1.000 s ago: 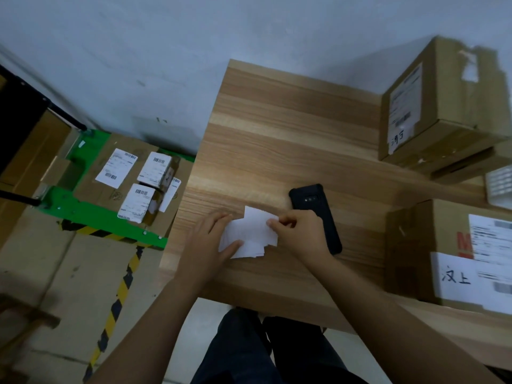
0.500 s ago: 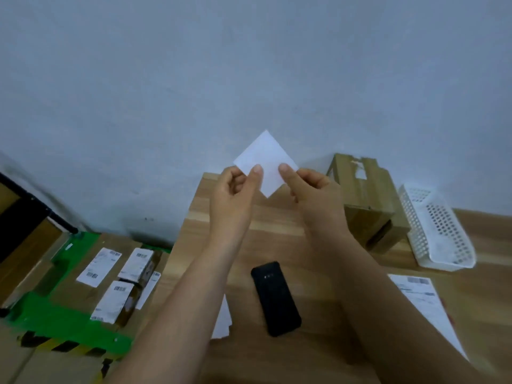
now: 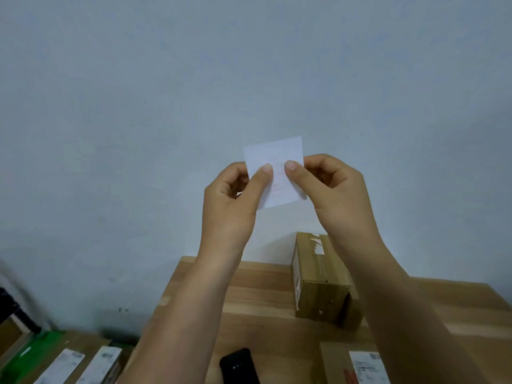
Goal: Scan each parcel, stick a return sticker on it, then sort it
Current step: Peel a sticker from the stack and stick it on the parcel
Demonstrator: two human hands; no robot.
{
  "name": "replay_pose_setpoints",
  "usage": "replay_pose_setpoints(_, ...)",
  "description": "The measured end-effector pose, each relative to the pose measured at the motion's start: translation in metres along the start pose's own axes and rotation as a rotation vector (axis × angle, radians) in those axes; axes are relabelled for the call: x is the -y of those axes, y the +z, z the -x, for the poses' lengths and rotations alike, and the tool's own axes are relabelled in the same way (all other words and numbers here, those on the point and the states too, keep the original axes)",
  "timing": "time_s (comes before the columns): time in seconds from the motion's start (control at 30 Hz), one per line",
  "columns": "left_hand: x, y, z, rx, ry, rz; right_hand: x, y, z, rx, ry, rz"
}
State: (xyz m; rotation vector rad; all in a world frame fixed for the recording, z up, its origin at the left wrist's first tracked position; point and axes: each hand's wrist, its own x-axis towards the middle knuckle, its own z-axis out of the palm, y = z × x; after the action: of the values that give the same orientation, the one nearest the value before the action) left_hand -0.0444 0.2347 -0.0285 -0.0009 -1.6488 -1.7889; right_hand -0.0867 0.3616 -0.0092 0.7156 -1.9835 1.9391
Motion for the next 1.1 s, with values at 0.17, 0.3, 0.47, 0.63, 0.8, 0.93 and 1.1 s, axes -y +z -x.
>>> replay_pose_setpoints(0.17,-0.006,0.008,0.007,-0.001,-0.007,0.013,0.004,-0.018,0.002,0.062,-0.006,0.002)
replay_pose_setpoints(0.3,-0.008,0.012,0.01,0.016,0.001,0.001,0.006,-0.024,0.004,0.067,-0.002,-0.004)
replay_pose_setpoints(0.47,-0.008,0.015,0.01,0.025,-0.005,0.001,0.004,-0.029,0.002,0.055,0.003,-0.002)
replay_pose_setpoints(0.63,0.0,0.014,0.012,0.023,-0.019,-0.023,-0.003,-0.03,0.002,0.036,0.009,0.025)
replay_pose_setpoints(0.8,0.005,0.013,0.011,0.02,-0.033,-0.043,-0.008,-0.029,0.003,0.024,0.028,0.03)
replay_pose_setpoints(0.93,0.008,0.01,0.012,0.0,-0.05,-0.048,-0.012,-0.028,0.007,0.054,0.057,0.038)
replay_pose_setpoints(1.1,0.015,0.007,0.014,-0.019,-0.064,-0.049,-0.021,-0.029,0.014,0.149,0.137,0.06)
